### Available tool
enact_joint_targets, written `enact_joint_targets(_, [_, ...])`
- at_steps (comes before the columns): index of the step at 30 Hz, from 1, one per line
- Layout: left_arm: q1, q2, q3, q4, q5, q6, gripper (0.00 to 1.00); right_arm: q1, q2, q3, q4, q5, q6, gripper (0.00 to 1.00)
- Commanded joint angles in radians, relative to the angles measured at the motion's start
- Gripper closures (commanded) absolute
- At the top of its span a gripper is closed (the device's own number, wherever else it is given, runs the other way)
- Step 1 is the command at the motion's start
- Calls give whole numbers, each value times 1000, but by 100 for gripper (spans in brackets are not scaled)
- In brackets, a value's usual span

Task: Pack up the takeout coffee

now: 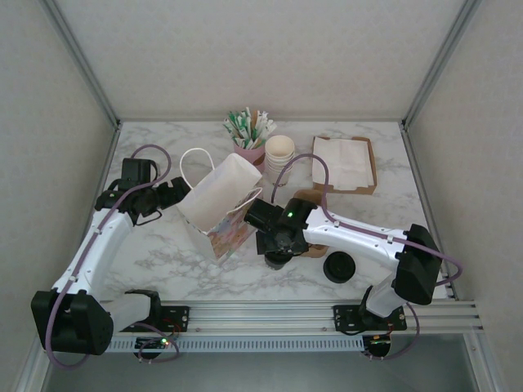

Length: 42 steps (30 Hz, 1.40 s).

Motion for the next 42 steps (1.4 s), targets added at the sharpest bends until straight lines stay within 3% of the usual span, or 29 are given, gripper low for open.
enact_joint_targets(1, [-13,-4,25,-22,-15,10,3,-4,-20,17,0,1,-5,18])
enact_joint_targets(5, [-14,-3,25,-21,-16,9,3,-4,-10,17,-19,12,6,27])
enact_joint_targets(13, [-17,-20,45,-45,-57,22,5,-13,24,44,-38,-43,32,25])
enact_joint_targets(17, [-17,-126,57,-59,-156,12,9,-27,30,72,-85,-53,64,20])
enact_joint_targets(22, [-16,-327,109,-186,-159,-83,17,-35,0,74,-106,-44,123,19])
enact_joint_targets(27, [-21,-546,76,-317,28,-262,35,-50,26,83,-121,-50,155,19])
enact_joint_targets(30, [-36,-613,-5,-343,175,-315,39,-55,50,94,-111,-65,164,20])
enact_joint_targets(33, [-63,-638,-31,-415,196,-300,40,-56,68,107,-91,-76,162,20])
enact_joint_targets(36, [-72,-705,-77,-436,192,-315,48,-55,85,126,-88,-75,166,20])
enact_joint_targets(38, [-73,-735,-146,-405,221,-350,55,-55,89,126,-83,-67,177,21])
enact_joint_targets(42, [-97,-718,-262,-298,274,-406,58,-55,88,135,-75,-54,188,21])
